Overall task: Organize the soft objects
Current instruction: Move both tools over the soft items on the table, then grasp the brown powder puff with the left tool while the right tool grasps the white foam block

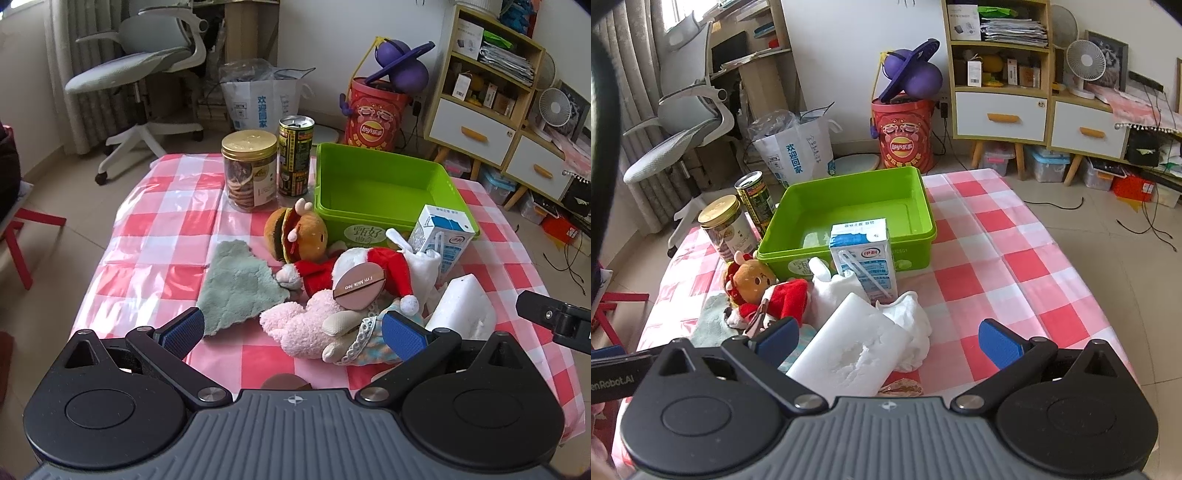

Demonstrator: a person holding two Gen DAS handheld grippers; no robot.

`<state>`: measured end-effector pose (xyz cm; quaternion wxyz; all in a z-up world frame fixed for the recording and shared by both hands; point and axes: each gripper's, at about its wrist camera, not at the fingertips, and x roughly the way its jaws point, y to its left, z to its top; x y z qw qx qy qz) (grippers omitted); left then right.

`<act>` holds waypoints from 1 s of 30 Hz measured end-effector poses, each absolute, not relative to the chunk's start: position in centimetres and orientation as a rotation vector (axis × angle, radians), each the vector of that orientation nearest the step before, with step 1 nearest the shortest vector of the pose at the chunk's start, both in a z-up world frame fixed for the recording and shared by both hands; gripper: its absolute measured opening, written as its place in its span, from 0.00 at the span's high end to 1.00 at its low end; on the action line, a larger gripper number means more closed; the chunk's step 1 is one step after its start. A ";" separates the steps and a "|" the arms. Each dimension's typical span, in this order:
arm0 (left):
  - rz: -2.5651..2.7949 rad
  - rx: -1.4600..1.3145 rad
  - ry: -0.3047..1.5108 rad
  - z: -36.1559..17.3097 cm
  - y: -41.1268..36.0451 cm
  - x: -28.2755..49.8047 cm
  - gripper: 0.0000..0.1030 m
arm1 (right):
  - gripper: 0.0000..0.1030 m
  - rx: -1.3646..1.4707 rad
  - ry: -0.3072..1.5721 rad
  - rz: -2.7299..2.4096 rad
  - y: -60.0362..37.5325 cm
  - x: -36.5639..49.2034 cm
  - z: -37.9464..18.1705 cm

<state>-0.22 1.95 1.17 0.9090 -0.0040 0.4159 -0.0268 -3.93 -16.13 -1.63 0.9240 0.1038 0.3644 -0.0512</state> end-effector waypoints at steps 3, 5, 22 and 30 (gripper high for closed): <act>-0.059 -0.009 0.854 1.1 2.1 -0.2 0.05 | 0.22 0.228 0.753 -0.107 -16.3 -3.9 -1.7; -0.066 -0.007 0.847 0.9 2.4 -0.2 0.05 | 0.22 0.239 0.755 -0.097 -16.4 -3.9 -1.7; -0.207 -0.028 0.850 -2.5 6.5 -0.5 0.05 | 0.22 0.472 0.889 0.000 -18.2 -2.5 -4.7; -0.350 0.050 0.881 -5.6 6.3 -1.5 0.14 | 0.22 0.592 0.937 0.019 -18.1 -1.1 -6.8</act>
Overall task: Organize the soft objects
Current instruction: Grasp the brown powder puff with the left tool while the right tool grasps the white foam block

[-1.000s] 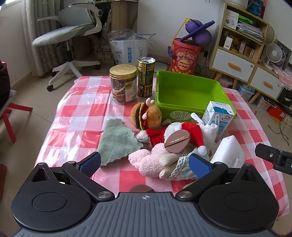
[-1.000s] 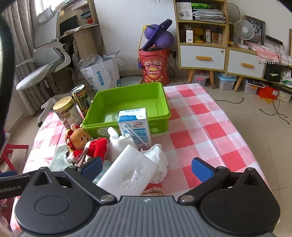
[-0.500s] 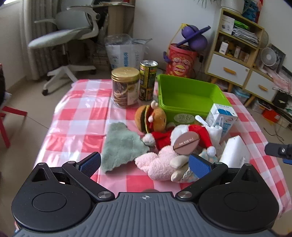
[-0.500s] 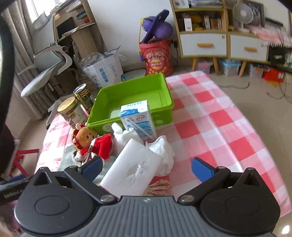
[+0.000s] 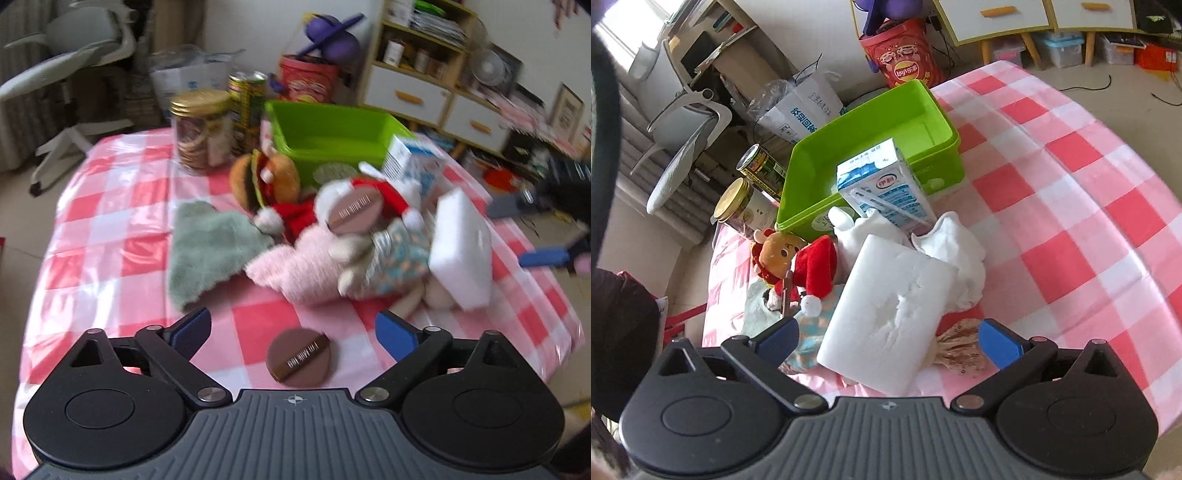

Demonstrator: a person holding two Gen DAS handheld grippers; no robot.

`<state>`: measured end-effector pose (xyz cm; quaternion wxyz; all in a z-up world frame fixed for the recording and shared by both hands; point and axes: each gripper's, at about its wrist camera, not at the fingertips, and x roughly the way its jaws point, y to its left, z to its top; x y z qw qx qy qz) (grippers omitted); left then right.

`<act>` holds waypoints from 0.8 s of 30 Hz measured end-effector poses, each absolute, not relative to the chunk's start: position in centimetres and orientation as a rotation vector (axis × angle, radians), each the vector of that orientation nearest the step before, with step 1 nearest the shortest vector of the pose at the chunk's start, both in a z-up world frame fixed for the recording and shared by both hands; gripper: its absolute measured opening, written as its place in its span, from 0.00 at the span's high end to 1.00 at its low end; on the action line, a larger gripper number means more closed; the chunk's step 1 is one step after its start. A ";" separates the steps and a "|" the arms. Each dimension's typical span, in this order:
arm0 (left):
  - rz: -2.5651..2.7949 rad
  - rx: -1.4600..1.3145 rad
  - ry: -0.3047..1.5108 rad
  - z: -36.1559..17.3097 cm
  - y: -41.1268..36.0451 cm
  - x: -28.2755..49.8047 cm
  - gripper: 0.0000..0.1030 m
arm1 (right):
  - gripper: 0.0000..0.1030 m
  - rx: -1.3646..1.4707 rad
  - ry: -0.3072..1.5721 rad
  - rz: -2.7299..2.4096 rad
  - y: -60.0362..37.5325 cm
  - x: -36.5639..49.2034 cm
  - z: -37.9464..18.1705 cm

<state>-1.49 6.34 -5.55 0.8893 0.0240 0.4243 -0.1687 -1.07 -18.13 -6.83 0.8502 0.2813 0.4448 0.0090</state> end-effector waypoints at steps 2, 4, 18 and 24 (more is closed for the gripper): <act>-0.381 0.066 0.903 -6.3 6.0 -1.6 0.18 | 0.22 0.621 0.940 0.013 -17.9 -0.8 -7.2; -0.399 0.077 0.924 -6.9 5.7 -1.6 0.21 | 0.22 0.657 0.937 0.004 -18.0 -0.5 -7.5; -0.400 0.160 1.041 -10.4 4.2 -1.1 0.42 | 0.52 0.736 0.963 -0.063 -18.4 1.1 -9.4; -0.376 0.152 1.051 -10.4 4.5 -0.5 0.54 | 0.59 0.717 0.960 -0.052 -18.1 1.1 -9.4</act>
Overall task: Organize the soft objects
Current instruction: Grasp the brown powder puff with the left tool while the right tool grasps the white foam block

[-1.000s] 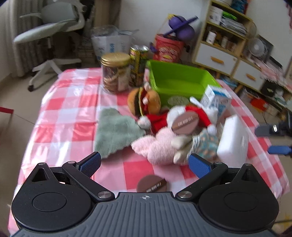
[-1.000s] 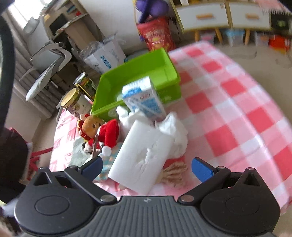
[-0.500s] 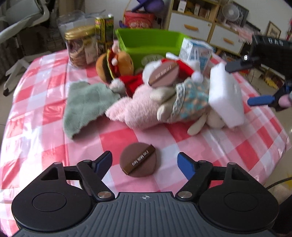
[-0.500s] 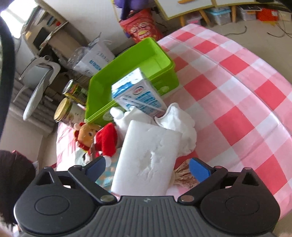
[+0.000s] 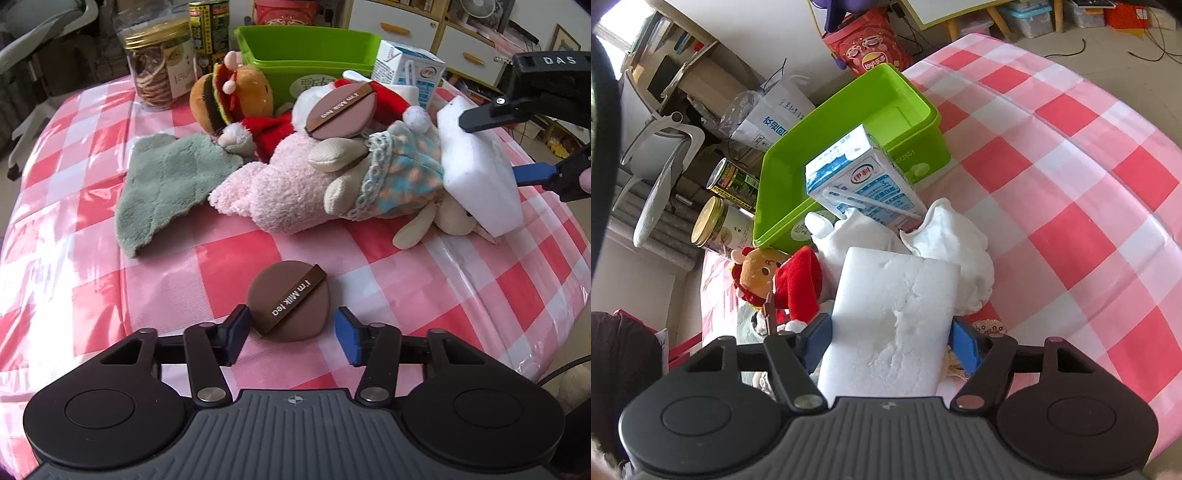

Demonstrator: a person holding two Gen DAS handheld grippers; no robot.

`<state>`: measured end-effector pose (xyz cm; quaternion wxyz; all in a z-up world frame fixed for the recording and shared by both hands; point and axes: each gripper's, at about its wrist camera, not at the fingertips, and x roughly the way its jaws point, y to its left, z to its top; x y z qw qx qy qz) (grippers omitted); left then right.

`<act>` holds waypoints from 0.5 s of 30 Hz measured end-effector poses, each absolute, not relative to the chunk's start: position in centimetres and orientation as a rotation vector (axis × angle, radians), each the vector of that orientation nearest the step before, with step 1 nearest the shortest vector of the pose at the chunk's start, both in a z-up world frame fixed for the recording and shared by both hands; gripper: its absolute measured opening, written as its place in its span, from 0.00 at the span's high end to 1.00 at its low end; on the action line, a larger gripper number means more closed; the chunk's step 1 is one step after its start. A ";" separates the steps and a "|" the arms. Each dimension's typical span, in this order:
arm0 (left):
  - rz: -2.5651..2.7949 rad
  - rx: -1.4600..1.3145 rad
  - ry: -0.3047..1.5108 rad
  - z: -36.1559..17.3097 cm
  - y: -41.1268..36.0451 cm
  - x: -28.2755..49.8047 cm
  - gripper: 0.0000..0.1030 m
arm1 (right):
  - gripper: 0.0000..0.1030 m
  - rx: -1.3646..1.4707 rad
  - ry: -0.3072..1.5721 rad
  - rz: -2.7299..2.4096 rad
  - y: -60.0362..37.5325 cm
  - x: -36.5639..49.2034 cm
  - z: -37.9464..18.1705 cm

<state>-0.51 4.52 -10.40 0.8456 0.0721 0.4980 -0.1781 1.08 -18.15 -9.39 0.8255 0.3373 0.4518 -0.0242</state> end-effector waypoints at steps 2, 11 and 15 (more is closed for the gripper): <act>-0.371 0.138 1.052 -10.5 4.7 -0.3 0.54 | 0.60 0.717 0.960 -0.049 -18.2 1.0 -9.3; -0.372 0.125 1.035 -10.1 4.9 -0.2 0.59 | 0.60 0.732 0.949 -0.053 -18.8 0.6 -8.9; -0.372 0.094 1.026 -9.6 5.4 -0.3 0.71 | 0.60 0.740 0.931 -0.048 -19.2 0.3 -8.4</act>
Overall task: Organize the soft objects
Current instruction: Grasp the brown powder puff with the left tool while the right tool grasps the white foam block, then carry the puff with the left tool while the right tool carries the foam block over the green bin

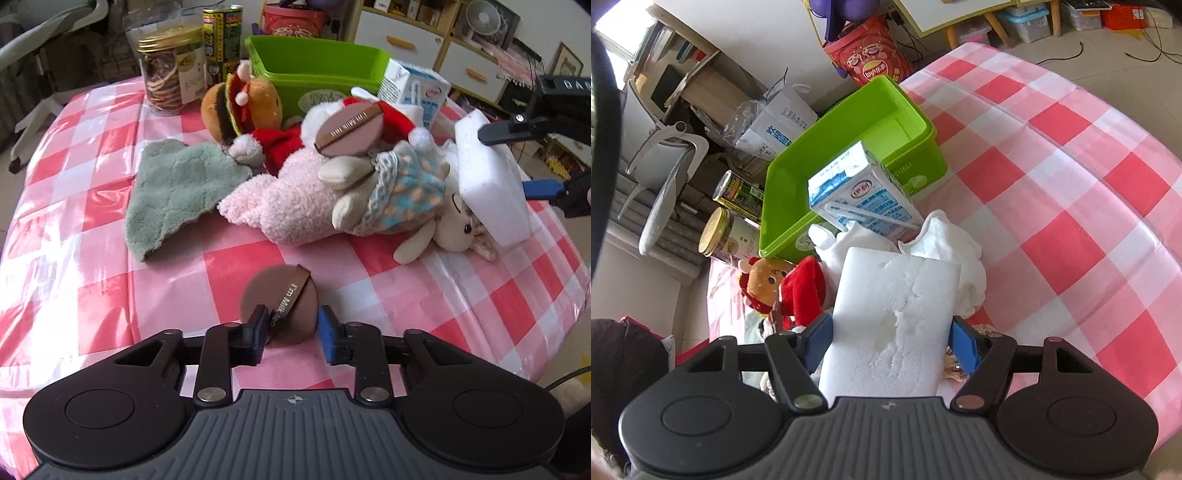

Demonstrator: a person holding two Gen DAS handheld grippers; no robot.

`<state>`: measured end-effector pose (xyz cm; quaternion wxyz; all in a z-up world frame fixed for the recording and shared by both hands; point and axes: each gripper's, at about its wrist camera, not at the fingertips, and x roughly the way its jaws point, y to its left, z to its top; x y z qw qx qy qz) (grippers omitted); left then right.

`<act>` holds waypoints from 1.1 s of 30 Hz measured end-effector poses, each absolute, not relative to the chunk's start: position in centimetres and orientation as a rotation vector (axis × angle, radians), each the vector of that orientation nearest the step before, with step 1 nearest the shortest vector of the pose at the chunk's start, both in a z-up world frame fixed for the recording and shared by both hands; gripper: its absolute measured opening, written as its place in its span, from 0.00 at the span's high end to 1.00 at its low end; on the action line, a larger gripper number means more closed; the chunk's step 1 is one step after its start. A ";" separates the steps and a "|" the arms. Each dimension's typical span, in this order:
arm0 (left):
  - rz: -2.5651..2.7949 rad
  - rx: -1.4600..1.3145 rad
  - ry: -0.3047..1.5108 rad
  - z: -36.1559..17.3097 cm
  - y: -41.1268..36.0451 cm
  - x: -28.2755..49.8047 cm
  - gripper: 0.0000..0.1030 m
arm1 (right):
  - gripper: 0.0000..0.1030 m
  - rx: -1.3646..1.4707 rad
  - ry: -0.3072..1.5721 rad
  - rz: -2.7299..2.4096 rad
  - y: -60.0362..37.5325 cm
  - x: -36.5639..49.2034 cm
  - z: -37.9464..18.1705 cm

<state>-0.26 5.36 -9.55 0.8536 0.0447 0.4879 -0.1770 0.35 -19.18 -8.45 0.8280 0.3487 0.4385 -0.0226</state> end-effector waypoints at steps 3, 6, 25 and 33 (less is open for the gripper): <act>-0.366 0.088 1.023 -9.5 5.6 -0.1 0.71 | 0.60 0.752 0.921 -0.041 -19.4 0.2 -8.2; -0.362 0.078 1.023 -9.5 6.2 -0.1 0.69 | 0.60 0.764 0.916 -0.045 -19.6 0.1 -8.1; -0.332 0.160 0.995 -10.8 5.9 -0.1 0.59 | 0.60 0.789 0.904 0.001 -20.0 -0.1 -7.6; -0.319 0.091 0.982 -9.8 6.7 0.1 0.98 | 0.60 0.802 0.882 -0.012 -20.7 -0.4 -7.3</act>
